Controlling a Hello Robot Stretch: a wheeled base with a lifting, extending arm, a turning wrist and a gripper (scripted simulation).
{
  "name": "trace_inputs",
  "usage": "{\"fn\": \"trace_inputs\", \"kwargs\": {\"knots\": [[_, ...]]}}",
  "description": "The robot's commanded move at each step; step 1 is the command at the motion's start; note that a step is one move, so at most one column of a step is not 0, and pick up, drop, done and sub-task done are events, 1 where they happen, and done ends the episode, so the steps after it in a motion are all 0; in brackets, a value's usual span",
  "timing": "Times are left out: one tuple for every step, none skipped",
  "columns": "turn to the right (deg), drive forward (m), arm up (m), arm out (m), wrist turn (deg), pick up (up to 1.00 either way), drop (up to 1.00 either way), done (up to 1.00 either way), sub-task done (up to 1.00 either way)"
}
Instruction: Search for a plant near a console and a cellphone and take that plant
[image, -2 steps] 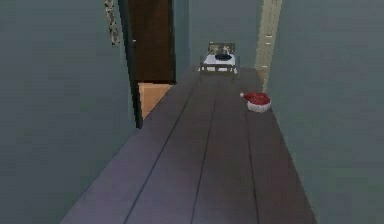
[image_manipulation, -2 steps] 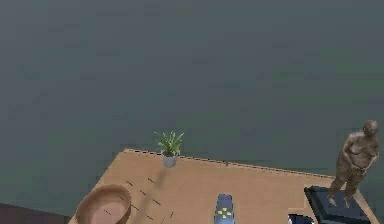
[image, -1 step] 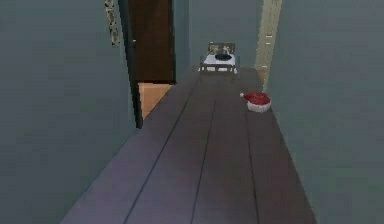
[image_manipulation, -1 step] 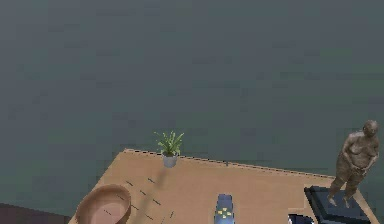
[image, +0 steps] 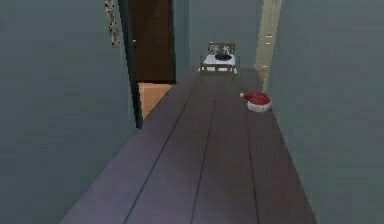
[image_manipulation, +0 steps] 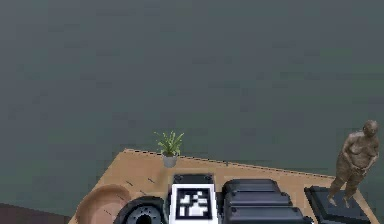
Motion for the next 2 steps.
{"fn": "trace_inputs", "kwargs": {"knots": [[0.0, 0.00, 0.00, 0.32, 0.0, 0.00, 0.00, 0.00, 0.00], [0.0, 0.00, 0.00, 0.00, 45.0, 0.00, 0.00, 0.00, 0.00]]}}
